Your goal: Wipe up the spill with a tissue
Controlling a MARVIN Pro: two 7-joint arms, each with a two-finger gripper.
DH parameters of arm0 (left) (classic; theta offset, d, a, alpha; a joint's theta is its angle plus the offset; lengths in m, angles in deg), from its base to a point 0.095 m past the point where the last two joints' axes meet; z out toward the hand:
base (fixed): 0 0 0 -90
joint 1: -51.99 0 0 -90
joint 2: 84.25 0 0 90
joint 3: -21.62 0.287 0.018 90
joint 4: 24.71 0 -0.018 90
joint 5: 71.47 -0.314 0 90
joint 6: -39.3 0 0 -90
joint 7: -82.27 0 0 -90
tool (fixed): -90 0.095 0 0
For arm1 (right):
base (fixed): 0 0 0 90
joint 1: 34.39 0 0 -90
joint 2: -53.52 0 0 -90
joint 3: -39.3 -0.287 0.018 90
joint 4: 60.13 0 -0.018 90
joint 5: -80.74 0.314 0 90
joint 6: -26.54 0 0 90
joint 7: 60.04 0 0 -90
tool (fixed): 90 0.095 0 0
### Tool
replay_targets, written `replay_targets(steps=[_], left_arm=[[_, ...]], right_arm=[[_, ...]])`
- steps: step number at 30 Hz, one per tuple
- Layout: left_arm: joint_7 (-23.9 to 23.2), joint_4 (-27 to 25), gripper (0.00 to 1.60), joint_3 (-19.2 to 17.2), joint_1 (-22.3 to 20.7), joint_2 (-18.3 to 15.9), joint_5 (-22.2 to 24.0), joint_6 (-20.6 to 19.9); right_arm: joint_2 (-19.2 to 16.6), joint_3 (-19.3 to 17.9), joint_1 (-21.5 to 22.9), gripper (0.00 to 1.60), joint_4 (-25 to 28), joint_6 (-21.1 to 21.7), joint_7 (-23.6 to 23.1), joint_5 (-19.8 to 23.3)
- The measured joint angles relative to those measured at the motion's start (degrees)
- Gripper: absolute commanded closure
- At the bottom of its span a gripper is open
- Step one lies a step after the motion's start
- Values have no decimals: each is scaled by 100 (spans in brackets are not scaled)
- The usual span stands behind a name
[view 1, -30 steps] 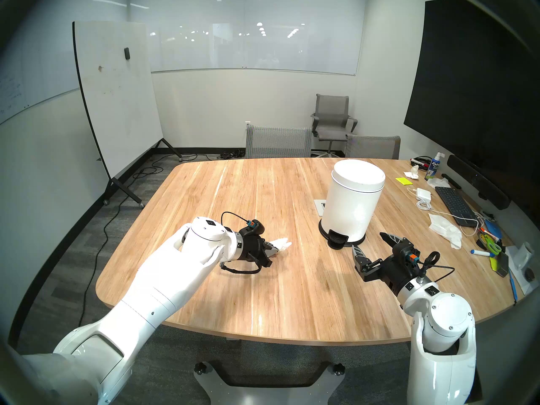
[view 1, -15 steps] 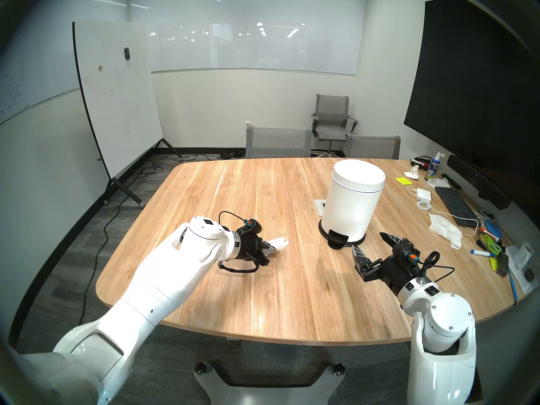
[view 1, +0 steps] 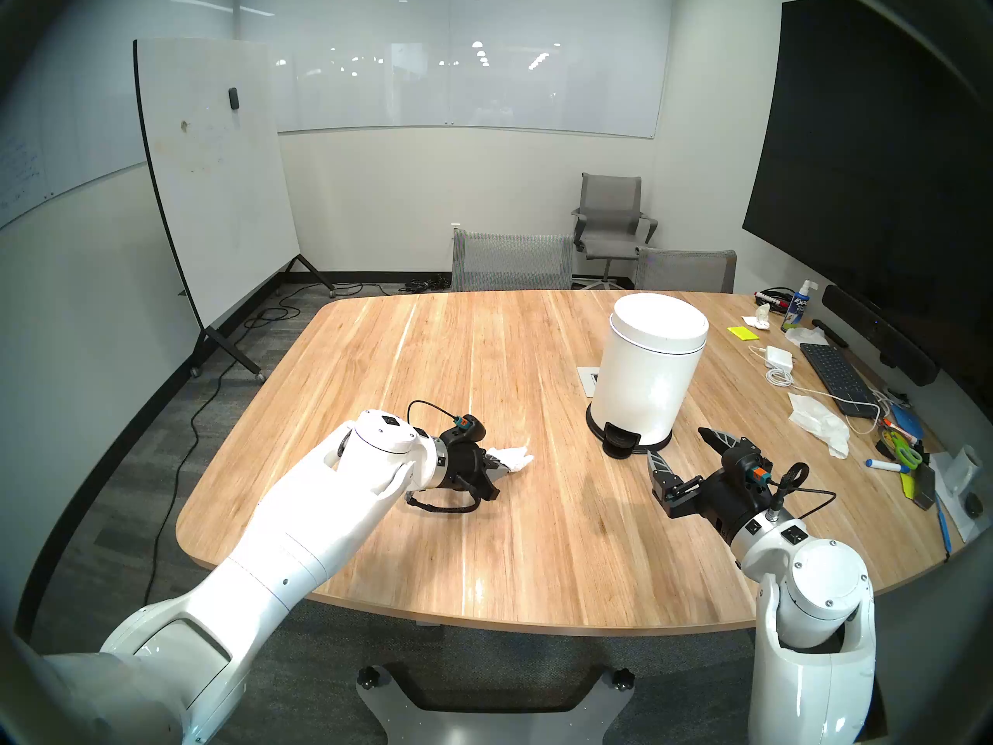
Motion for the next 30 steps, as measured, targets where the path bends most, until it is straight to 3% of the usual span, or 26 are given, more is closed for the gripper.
replay_targets(steps=[15,30], left_arm=[[105,25,160,148,104,4,-9,1],[236,640,160,249,-260,312,-83,183]], right_arm=[[0,0,0,0,0,0,0,0],[0,0,0,0,0,0,0,0]])
